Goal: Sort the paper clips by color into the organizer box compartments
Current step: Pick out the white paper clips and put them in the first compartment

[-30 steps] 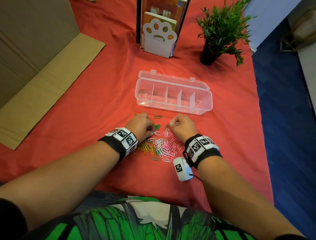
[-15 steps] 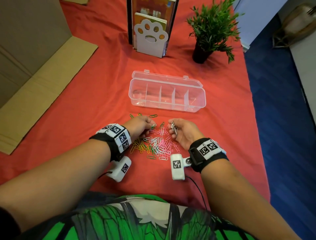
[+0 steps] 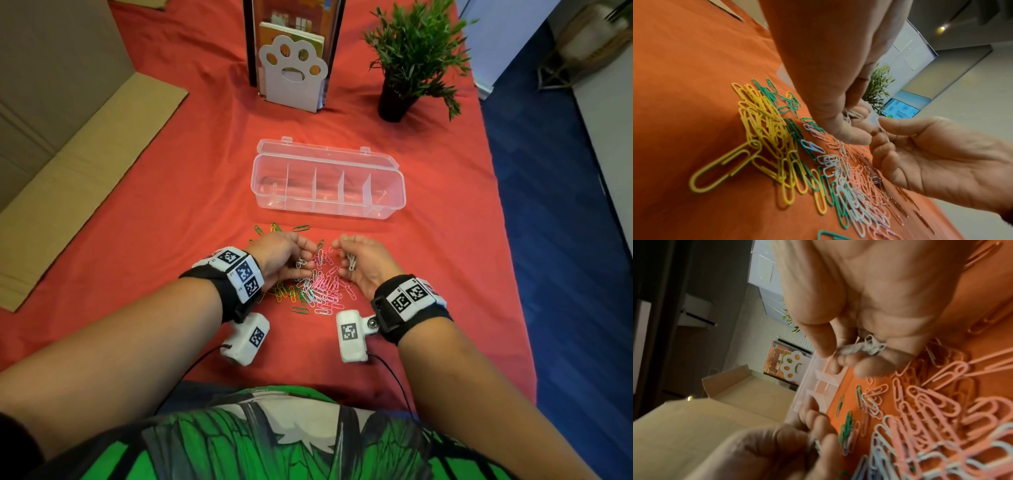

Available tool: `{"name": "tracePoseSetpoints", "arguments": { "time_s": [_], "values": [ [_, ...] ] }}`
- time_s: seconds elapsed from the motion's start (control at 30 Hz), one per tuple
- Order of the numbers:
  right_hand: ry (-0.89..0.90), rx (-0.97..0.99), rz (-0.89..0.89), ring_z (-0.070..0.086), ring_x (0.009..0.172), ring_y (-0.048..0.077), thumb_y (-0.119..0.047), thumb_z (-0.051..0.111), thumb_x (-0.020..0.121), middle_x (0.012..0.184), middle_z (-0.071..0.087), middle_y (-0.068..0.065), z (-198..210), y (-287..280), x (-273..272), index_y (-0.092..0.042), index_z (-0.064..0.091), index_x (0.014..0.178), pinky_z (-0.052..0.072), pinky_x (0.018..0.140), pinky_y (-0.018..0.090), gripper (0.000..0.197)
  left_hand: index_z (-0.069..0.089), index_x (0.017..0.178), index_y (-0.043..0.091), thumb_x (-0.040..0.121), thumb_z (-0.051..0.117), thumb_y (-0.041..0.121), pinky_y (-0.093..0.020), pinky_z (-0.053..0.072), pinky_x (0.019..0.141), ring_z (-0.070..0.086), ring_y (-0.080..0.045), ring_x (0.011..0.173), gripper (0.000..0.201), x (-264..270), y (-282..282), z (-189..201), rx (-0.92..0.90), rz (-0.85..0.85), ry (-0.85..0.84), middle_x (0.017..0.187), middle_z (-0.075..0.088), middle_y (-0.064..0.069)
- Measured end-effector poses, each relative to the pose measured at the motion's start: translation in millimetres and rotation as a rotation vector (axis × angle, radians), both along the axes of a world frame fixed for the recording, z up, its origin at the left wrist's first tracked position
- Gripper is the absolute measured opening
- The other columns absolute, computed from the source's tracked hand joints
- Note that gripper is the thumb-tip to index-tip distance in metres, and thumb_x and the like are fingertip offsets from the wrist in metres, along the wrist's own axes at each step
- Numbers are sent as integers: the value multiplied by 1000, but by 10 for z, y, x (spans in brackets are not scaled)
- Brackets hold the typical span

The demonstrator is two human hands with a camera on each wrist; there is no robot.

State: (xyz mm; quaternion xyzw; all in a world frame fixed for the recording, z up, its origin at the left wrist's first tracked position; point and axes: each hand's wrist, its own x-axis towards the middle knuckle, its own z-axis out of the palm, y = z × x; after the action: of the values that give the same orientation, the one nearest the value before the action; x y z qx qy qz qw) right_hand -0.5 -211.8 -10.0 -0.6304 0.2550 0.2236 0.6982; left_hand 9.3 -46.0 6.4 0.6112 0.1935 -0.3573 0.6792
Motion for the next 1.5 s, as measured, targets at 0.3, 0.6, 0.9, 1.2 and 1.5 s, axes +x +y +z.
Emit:
{"name": "tracePoseSetpoints", "arguments": {
  "time_s": [0.3,0.6,0.9,1.2,1.5],
  "values": [
    [-142,-677,280,56,59,11,-12,53,87,69,62,-3,-71,34,-50,-18,67,84,43,58,22,16,56,100,6,92,34,-3,-21,56,49,60,-16,66,25,-6,-29,-45,97,-23,-4,79,56,-8],
    [-221,-830,450,54,70,13,-19,57,85,66,56,-8,-40,156,5,-19,69,87,39,66,22,12,57,98,12,96,39,11,-22,56,50,62,-7,47,18,39,127,-24,34,72,38,75,60,-5],
    [-281,-1004,498,52,78,21,-5,50,81,105,53,12,-78,107,50,-11,65,82,42,72,23,16,71,77,19,75,73,27,-24,45,71,61,-14,70,8,-19,142,-185,715,-417,-515,74,68,0],
    [-450,-1091,717,56,94,33,4,50,79,108,47,13,-80,342,7,-9,62,100,49,77,36,28,71,94,16,83,63,21,-28,44,82,61,-26,99,15,-9,205,-139,982,-626,-644,100,70,-10],
    [-376,-1142,726,57,99,32,-14,53,87,109,52,14,-74,325,-39,-3,55,103,48,84,37,19,68,90,10,83,59,25,-35,46,84,60,-29,99,19,13,212,-149,1081,-783,-671,101,67,-12]
  ]
}}
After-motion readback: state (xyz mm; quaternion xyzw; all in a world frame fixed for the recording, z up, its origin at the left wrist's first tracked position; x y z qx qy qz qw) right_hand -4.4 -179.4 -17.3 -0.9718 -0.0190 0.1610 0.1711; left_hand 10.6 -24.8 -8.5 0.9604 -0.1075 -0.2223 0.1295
